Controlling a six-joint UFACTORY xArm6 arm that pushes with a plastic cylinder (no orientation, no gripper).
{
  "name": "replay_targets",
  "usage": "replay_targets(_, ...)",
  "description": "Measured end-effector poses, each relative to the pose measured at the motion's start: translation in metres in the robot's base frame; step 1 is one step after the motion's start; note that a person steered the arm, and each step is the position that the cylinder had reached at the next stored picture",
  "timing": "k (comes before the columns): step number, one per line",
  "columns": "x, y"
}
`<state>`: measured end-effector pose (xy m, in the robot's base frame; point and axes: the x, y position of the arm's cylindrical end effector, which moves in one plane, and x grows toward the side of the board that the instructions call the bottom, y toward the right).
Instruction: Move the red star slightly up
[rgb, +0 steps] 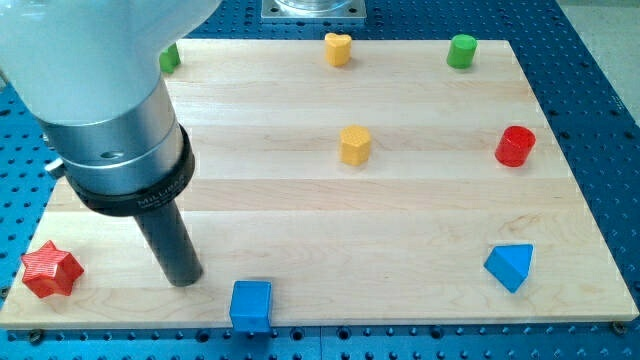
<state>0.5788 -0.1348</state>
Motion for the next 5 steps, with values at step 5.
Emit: replay_targets(5,0.022,-0.113)
